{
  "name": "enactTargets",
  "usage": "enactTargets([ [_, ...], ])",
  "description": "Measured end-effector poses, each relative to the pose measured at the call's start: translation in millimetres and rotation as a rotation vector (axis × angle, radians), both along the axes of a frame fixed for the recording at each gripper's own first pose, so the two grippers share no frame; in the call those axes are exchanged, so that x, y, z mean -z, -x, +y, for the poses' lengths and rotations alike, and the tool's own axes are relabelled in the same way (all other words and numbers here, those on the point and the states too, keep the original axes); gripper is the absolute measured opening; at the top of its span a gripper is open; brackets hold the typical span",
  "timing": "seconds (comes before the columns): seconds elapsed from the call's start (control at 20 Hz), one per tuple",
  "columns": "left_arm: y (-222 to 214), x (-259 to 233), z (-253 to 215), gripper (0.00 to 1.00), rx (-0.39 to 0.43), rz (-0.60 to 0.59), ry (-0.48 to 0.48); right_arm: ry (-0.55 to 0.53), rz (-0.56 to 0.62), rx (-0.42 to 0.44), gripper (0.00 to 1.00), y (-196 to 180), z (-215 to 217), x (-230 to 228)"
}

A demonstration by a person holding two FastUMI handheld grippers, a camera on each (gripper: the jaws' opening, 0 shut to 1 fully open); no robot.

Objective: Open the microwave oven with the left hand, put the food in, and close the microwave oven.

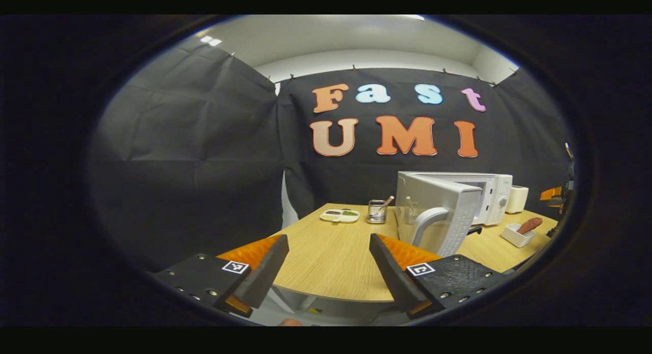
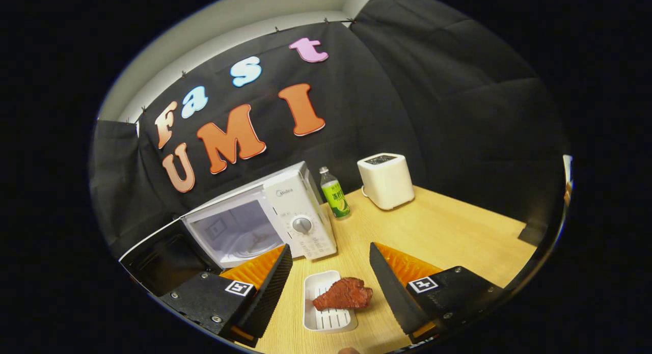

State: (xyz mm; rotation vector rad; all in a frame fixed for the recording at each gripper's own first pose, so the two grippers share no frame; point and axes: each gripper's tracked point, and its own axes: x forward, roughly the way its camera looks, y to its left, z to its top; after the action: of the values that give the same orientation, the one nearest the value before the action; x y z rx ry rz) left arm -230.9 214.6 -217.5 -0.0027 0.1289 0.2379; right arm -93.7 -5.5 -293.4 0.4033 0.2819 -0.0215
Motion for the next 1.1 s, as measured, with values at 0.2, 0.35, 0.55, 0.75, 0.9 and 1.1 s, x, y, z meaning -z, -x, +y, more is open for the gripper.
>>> enactTargets([
  [0.2,-17,11,5,0.95,0.012,0.019,0.027,-0.155,0.024,0.051,0.95,2,-7,27],
  [0.35,-28,14,8,0.95,0.021,0.024,0.037,-0.278,0.02,0.071,0.91,0,-3,41],
  [0.55,-38,16,10,0.95,0.032,0.024,0.03,-0.388,0.035,0.09,0.71,-5,4,62],
  [0.75,-42,25,5,0.95,0.047,0.038,0.057,-0.441,0.056,0.098,0.45,-9,5,77],
  [0.9,-42,29,7,0.95,0.044,0.041,0.065,-0.483,0.061,0.104,0.22,-8,1,79],
  [1.1,-40,31,10,0.95,0.028,0.043,0.063,-0.48,0.053,0.078,0.12,-11,9,74],
])
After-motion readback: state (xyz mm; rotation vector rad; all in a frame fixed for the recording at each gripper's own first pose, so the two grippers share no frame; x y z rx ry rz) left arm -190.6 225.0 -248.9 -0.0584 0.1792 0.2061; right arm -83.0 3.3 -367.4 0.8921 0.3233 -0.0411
